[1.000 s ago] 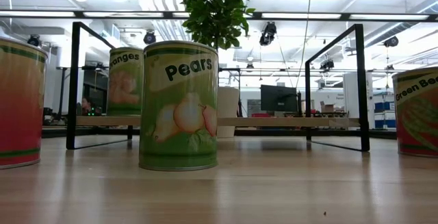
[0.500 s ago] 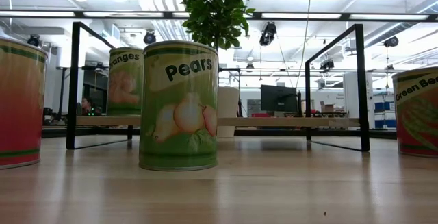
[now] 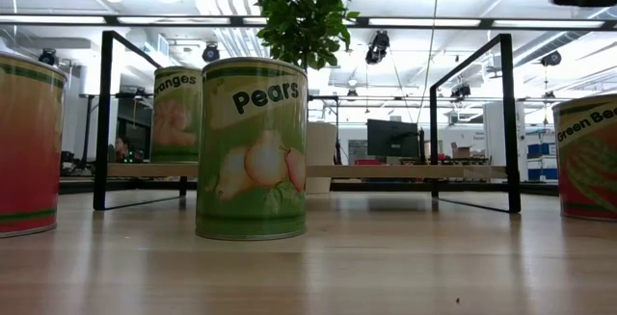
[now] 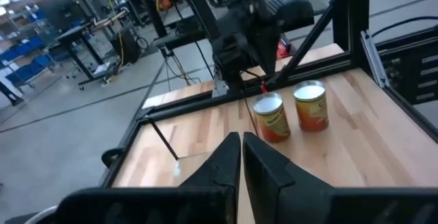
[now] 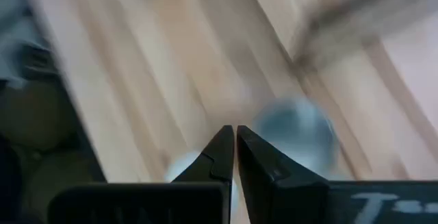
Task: Pick and place cans onto a shelf
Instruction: Put the canned green beans on the shelf
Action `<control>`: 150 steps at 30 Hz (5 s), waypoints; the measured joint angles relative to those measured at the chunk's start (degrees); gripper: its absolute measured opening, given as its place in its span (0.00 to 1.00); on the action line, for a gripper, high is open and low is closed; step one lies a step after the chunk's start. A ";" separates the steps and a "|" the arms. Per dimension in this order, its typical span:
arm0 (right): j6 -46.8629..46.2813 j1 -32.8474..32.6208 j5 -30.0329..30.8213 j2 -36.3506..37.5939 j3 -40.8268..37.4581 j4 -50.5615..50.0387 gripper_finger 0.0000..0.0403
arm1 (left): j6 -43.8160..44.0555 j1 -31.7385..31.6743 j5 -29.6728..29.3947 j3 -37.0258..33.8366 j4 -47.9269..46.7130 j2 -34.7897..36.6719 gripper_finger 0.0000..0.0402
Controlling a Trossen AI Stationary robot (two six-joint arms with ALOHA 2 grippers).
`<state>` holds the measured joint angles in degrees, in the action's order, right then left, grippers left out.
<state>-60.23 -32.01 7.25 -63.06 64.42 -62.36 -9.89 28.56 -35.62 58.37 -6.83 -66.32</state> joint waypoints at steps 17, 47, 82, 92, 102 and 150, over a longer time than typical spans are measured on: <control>-8.60 0.77 -5.53 -11.92 5.94 -17.47 0.05 | -0.33 0.00 0.00 -0.13 -0.85 -0.14 0.00; -11.45 2.06 -1.43 -17.10 5.22 -14.37 0.95 | -0.61 -0.07 -0.02 -0.02 -0.85 -0.07 0.00; -10.90 2.05 -1.89 -11.20 -8.70 3.89 0.76 | -0.61 -0.07 -0.02 -0.02 -0.81 -0.07 0.00; -2.84 2.05 -5.77 -11.33 0.23 3.95 0.77 | -0.61 -0.07 -0.02 -0.02 -0.76 -0.07 0.00; 7.96 2.35 -1.69 -16.99 11.88 4.34 0.77 | -2.67 -0.07 -0.04 -0.02 0.01 -0.05 0.00; 64.35 34.69 -0.38 -50.43 48.87 5.66 0.77 | -9.14 -0.07 -3.93 -17.80 23.77 18.46 0.00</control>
<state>4.13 2.68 6.87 -113.49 113.30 -56.70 -19.03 28.49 -39.55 40.57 16.94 -47.86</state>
